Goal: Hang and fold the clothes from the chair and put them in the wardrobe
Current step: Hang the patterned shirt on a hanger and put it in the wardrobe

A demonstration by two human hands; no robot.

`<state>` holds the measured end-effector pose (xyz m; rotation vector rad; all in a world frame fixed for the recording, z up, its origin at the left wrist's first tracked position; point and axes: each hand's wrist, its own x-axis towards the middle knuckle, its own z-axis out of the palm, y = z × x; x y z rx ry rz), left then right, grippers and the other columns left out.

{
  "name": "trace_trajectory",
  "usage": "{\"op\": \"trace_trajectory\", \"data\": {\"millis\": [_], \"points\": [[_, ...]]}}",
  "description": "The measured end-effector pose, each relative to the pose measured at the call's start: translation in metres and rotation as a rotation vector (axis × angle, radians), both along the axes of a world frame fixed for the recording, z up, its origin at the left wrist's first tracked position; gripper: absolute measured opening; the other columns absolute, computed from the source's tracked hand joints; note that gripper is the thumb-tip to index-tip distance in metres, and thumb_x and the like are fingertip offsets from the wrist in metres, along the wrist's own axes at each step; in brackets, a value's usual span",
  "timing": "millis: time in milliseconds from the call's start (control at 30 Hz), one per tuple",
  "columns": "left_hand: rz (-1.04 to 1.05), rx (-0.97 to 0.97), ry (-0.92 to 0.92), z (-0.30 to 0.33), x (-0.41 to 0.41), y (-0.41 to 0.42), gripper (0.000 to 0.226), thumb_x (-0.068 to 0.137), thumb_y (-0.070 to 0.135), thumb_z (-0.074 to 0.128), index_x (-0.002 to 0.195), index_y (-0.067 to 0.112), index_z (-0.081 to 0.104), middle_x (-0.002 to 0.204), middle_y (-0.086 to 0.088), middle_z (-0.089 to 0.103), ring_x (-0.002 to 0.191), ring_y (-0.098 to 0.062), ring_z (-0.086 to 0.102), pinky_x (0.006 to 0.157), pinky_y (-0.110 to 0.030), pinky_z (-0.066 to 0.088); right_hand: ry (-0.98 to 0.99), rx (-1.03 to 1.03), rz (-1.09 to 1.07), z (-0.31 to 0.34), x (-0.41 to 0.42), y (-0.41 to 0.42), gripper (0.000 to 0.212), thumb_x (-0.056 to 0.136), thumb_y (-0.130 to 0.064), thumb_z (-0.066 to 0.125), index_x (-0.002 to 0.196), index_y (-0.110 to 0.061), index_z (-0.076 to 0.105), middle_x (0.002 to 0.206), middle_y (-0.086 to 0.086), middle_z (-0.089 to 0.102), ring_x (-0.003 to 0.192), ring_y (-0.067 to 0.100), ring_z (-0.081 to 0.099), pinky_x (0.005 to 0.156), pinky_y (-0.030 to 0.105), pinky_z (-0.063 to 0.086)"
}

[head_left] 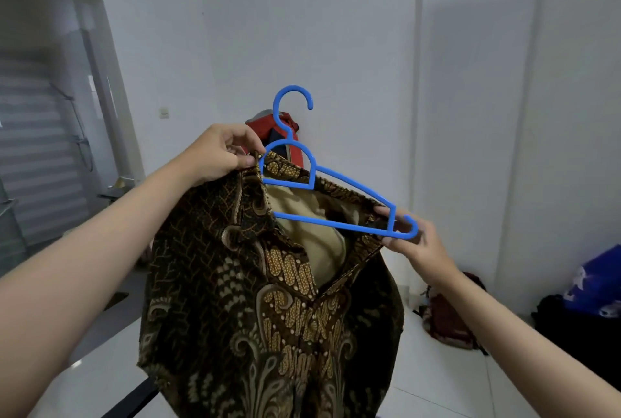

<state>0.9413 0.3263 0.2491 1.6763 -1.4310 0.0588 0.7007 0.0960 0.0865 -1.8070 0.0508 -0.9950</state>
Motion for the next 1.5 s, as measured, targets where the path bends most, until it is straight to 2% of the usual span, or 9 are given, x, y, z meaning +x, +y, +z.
{"op": "trace_trajectory", "data": {"millis": [133, 300, 467, 600, 900, 1067, 1233, 1367, 1500], "points": [[0.062, 0.016, -0.050, 0.005, -0.002, 0.003, 0.047, 0.078, -0.016, 0.061, 0.069, 0.029, 0.067, 0.079, -0.006, 0.061, 0.076, -0.023, 0.052, 0.070, -0.018, 0.047, 0.074, 0.023, 0.205, 0.019, -0.019, -0.008, 0.059, 0.060, -0.024, 0.073, 0.115, -0.006, 0.062, 0.108, -0.001, 0.069, 0.096, 0.009, 0.063, 0.075, 0.022, 0.051], [0.114, -0.006, -0.097, 0.006, -0.010, -0.001, 0.031, 0.078, -0.014, 0.062, 0.077, 0.017, 0.064, 0.078, -0.002, 0.062, 0.076, -0.022, 0.053, 0.068, -0.015, 0.047, 0.051, 0.049, 0.236, 0.035, -0.025, -0.012, 0.028, 0.083, -0.009, 0.066, 0.111, -0.010, 0.069, 0.104, 0.012, 0.072, 0.092, 0.023, 0.068, 0.075, 0.033, 0.056], [0.111, 0.000, -0.106, 0.009, -0.019, -0.002, 0.029, 0.079, -0.012, 0.062, 0.076, 0.017, 0.064, 0.079, -0.003, 0.062, 0.075, -0.019, 0.054, 0.072, -0.021, 0.048, 0.060, 0.127, 0.229, 0.045, -0.027, -0.014, 0.033, 0.060, -0.013, 0.081, 0.092, -0.021, 0.077, 0.087, 0.006, 0.075, 0.078, 0.018, 0.070, 0.064, 0.028, 0.057], [0.112, 0.006, -0.100, 0.007, -0.022, -0.002, 0.030, 0.079, -0.012, 0.063, 0.076, 0.018, 0.064, 0.079, -0.001, 0.062, 0.074, -0.019, 0.054, 0.068, -0.014, 0.048, 0.045, 0.175, 0.218, 0.049, -0.029, -0.016, 0.062, 0.029, -0.029, 0.097, 0.086, -0.016, 0.078, 0.087, 0.009, 0.075, 0.077, 0.020, 0.071, 0.067, 0.028, 0.058], [0.224, -0.057, -0.148, -0.002, -0.021, -0.018, 0.043, 0.074, -0.016, 0.056, 0.068, 0.025, 0.062, 0.068, -0.005, 0.056, 0.067, -0.020, 0.050, 0.066, -0.025, 0.040, 0.148, -0.426, -0.359, 0.063, -0.023, -0.012, 0.038, 0.065, 0.001, 0.082, 0.090, -0.025, 0.071, 0.086, -0.004, 0.068, 0.074, 0.003, 0.060, 0.069, 0.010, 0.045], [0.379, -0.112, -0.211, -0.012, -0.034, -0.024, 0.032, 0.069, -0.012, 0.055, 0.072, 0.018, 0.064, 0.067, 0.000, 0.053, 0.064, -0.012, 0.049, 0.060, -0.020, 0.039, 0.158, -0.487, -0.555, 0.055, -0.010, -0.001, 0.035, 0.070, 0.006, 0.070, 0.100, -0.012, 0.072, 0.093, 0.001, 0.067, 0.084, 0.014, 0.060, 0.075, 0.024, 0.049], [0.432, -0.131, -0.166, -0.022, -0.034, -0.022, 0.028, 0.070, -0.011, 0.055, 0.073, 0.014, 0.067, 0.066, 0.000, 0.052, 0.062, -0.009, 0.047, 0.057, -0.018, 0.038, 0.217, -0.043, -0.253, 0.053, -0.016, 0.001, 0.039, 0.071, 0.012, 0.071, 0.089, -0.023, 0.069, 0.080, 0.002, 0.066, 0.055, 0.004, 0.062, 0.051, 0.020, 0.052], [0.358, -0.125, -0.127, -0.022, -0.029, -0.021, 0.032, 0.072, -0.011, 0.057, 0.070, 0.020, 0.065, 0.066, -0.001, 0.053, 0.058, -0.008, 0.044, 0.058, -0.018, 0.037, 0.272, -0.227, -0.322, 0.053, -0.018, -0.011, 0.041, 0.069, 0.006, 0.077, 0.094, -0.025, 0.069, 0.088, -0.009, 0.067, 0.068, 0.000, 0.057, 0.063, 0.014, 0.048], [0.305, -0.121, -0.113, -0.021, -0.018, -0.016, 0.040, 0.073, -0.012, 0.057, 0.066, 0.027, 0.062, 0.066, 0.001, 0.053, 0.057, -0.011, 0.044, 0.059, -0.022, 0.038, 0.263, -0.224, -0.222, 0.052, -0.019, -0.019, 0.035, 0.067, 0.000, 0.081, 0.090, -0.024, 0.071, 0.094, 0.005, 0.070, 0.077, 0.022, 0.062, 0.067, 0.031, 0.054]]}}
